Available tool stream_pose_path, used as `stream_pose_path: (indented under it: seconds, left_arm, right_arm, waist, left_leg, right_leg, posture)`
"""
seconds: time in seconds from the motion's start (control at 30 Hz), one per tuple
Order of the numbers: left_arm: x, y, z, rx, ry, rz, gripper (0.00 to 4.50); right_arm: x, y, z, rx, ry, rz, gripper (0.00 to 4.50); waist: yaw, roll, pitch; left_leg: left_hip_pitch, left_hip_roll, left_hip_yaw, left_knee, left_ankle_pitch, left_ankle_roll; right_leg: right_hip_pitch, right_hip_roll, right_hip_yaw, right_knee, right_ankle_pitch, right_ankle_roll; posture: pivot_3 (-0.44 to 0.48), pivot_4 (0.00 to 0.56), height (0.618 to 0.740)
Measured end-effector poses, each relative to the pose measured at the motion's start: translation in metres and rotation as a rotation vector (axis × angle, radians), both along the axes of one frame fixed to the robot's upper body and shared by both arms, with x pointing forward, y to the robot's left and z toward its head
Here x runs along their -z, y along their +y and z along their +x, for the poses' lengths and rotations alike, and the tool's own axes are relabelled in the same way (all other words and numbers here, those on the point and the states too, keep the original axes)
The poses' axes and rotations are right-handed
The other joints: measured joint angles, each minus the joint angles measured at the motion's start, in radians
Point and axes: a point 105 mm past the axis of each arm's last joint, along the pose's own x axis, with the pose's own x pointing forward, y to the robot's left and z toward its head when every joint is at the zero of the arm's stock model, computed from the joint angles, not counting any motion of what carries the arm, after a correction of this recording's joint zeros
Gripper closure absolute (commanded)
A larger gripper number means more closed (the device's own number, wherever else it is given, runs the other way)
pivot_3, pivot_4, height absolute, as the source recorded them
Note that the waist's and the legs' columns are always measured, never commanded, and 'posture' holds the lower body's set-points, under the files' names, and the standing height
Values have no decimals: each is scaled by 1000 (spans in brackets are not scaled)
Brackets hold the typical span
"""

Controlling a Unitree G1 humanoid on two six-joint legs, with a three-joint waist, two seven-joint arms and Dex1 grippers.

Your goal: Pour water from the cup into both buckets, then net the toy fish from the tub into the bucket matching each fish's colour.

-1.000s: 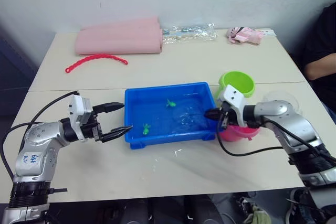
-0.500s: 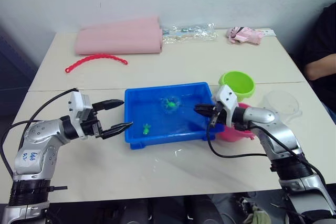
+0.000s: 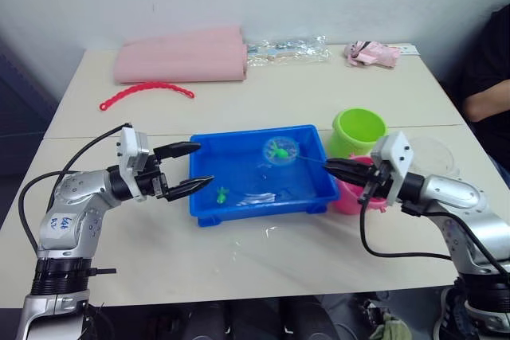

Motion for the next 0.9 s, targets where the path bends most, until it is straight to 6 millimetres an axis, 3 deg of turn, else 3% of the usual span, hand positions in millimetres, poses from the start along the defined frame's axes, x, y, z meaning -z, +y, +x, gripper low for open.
stream_pose_path:
  seconds: [0.1,0.3,0.37,0.57,0.7,0.9]
  left_arm:
    - [-4,-10,2,36,-10,-22,20]
    - [-7,-23,7,88,8,-53,20]
    - [-5,-29,8,108,21,-65,20]
    - [-8,-39,12,133,18,-96,20]
    - [-8,-41,15,119,-8,-87,20]
    - [-10,-44,17,111,-36,-77,20]
  right_arm:
    - [-1,-8,-6,15,1,7,4500]
    - [-30,-31,-10,64,-92,8,4500]
    - [-45,-51,-7,121,-147,-22,4500]
    - [-63,-102,13,306,-278,-158,4500]
    - [-61,-123,22,372,-359,-328,4500]
    - [-46,-123,27,355,-395,-511,4500]
  waist:
    - [1,0,0]
    - [0,0,0]
    - [1,0,0]
    - [1,0,0]
    - [0,0,0]
    - [-1,0,0]
  left_leg:
    - [0,0,0,0,0,0]
    - [0,-1,0,0,0,0]
    - [0,-1,0,0,0,0]
    - [1,-2,1,2,1,1]
    - [1,-1,1,2,1,0]
    - [1,0,2,2,2,0]
  right_leg:
    - [0,0,0,0,0,0]
    - [0,1,1,-1,0,0]
    - [0,2,1,-1,0,0]
    - [0,2,2,-1,0,1]
    - [0,2,2,-2,0,1]
    - [0,3,2,-1,0,1]
  posture:
    - [0,150,740]
    - [0,150,740]
    - [0,150,740]
    - [0,150,740]
    - [0,150,740]
    - [0,150,740]
